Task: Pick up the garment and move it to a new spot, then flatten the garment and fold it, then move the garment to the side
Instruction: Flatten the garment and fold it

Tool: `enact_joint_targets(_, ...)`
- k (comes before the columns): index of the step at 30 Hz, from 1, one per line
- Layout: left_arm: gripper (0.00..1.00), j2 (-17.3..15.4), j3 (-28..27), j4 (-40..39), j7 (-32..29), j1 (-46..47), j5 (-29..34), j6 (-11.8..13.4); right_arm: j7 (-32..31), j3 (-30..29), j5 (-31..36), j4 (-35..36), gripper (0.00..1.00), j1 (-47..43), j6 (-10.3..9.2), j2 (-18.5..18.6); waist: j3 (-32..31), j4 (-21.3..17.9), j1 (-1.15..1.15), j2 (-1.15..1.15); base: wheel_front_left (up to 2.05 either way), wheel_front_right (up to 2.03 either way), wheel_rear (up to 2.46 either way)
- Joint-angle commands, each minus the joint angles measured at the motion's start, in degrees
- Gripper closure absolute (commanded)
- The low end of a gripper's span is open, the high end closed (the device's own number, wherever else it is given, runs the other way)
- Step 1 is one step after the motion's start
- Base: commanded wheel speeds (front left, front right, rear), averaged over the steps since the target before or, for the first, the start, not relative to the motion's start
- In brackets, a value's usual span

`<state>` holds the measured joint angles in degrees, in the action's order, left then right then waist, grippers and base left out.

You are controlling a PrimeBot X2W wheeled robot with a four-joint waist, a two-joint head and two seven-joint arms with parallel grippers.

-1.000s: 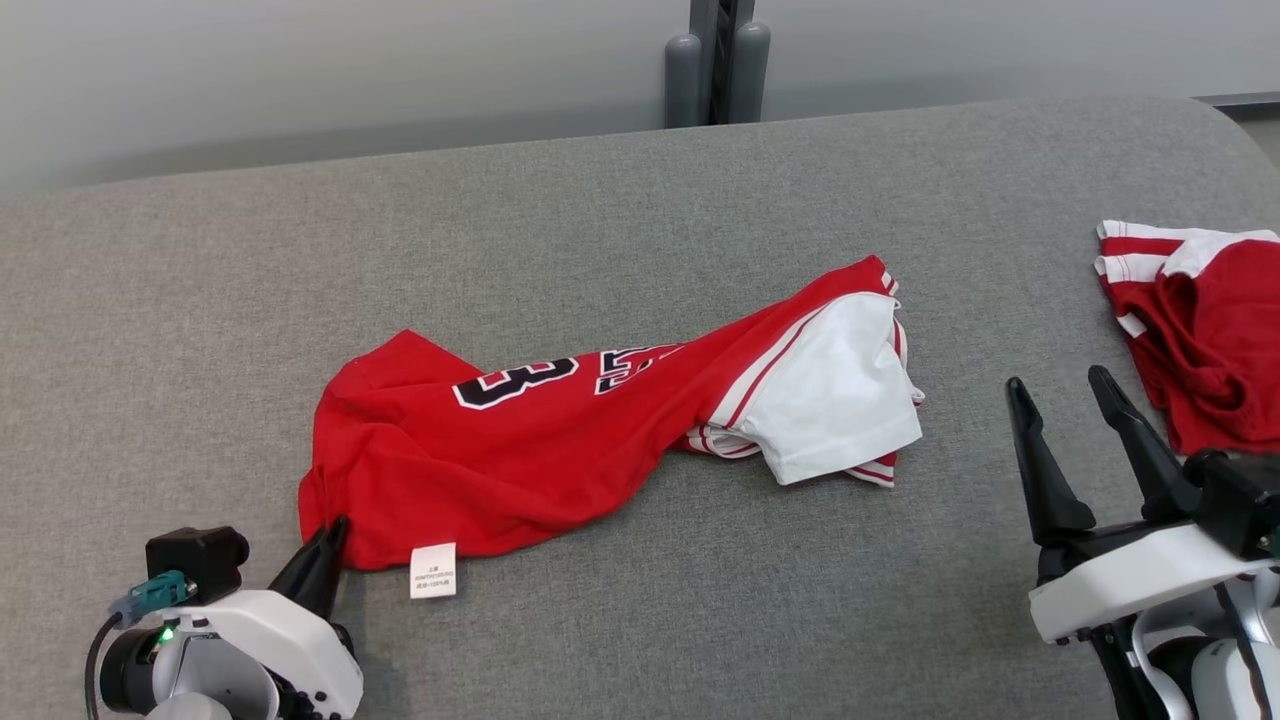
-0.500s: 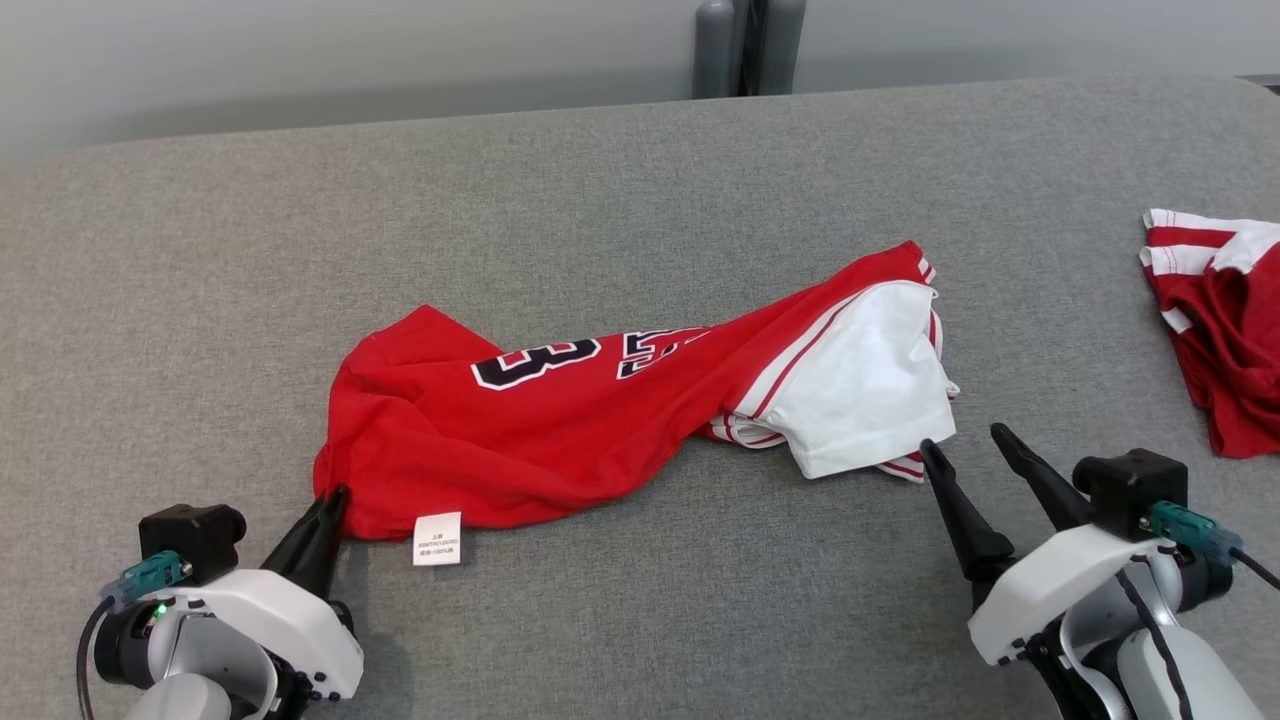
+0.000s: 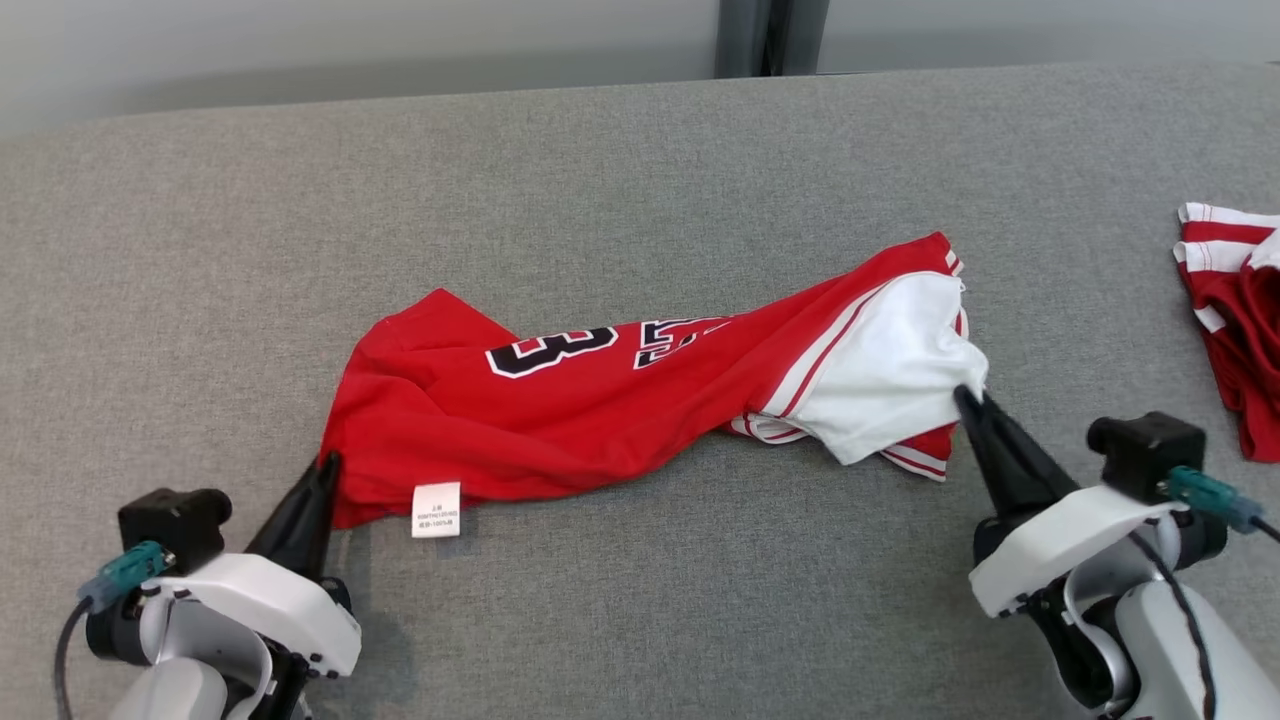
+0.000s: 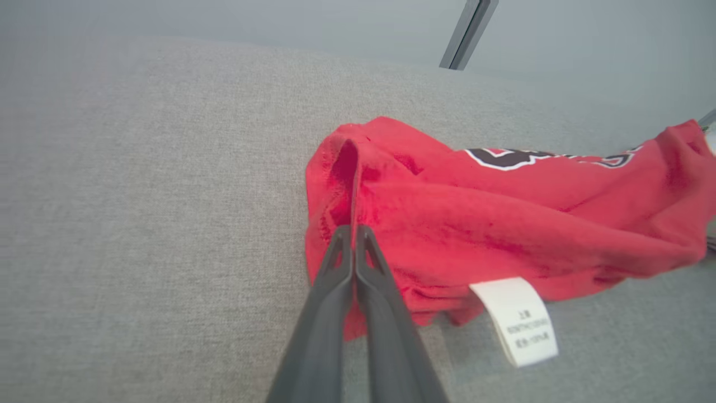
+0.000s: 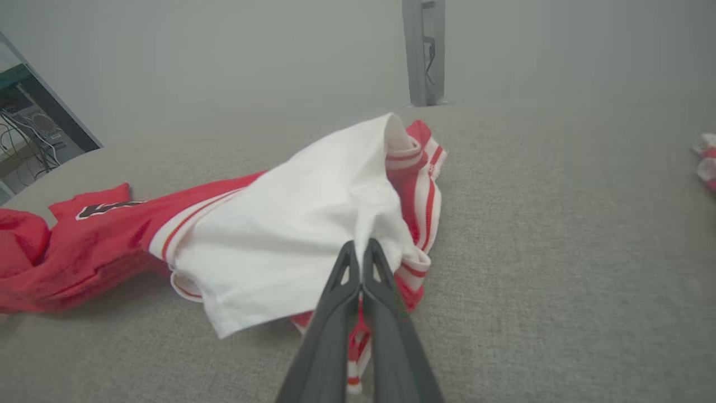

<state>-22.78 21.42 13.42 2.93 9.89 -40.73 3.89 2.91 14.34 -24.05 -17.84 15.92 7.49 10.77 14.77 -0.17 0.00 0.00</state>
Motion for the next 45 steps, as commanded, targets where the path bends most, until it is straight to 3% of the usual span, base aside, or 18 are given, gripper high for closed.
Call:
enact_joint_targets(1, 1.00, -0.5, -1.1, -1.9, 1.6, 1.3, 0.0, 0.3, 1.4, -1.0, -0.9, 1.6, 1.00, 0.6, 0.01, 0.3, -0.1, -0.1, 0.00, 0.00, 0.00, 0.00, 0.00)
enact_joint_targets(13, 1.00, -3.9, -6.5, -18.5, 4.0, 3.5, 1.6, 4.6, 6.2, -8.3, -2.3, 19.8, 1.00, 5.4, 0.01, 1.3, -1.5, -0.7, 0.00, 0.00, 0.00, 0.00, 0.00)
enact_joint_targets(21, 1.00, -7.0, -11.1, -30.7, 3.2, 8.8, 3.4, 8.2, 3.0, -13.0, -1.2, 31.3, 1.00, 13.3, 0.01, 1.0, -2.2, -0.2, 0.00, 0.00, 0.00, 0.00, 0.00)
enact_joint_targets(29, 1.00, -9.4, -13.0, -37.3, 1.2, 12.8, 4.8, 9.8, -1.9, -15.0, -1.9, 37.6, 1.00, 17.7, 0.01, -0.6, -2.4, 0.2, 0.00, 0.00, 0.00, 0.00, 0.00)
enact_joint_targets(36, 1.00, -10.0, -11.1, -34.7, -0.3, 18.5, 4.3, 7.0, -4.9, -13.7, -4.5, 33.1, 1.00, 21.4, 0.01, -0.6, -0.3, 0.1, 0.00, 0.00, 0.00, 0.00, 0.00)
enact_joint_targets(45, 1.00, -7.4, -4.8, -13.5, -3.1, 42.3, 4.8, -1.8, -3.0, -11.3, -7.5, 9.4, 1.00, 42.6, 0.01, 2.2, 4.7, 1.3, 0.00, 0.00, 0.00, 0.00, 0.00)
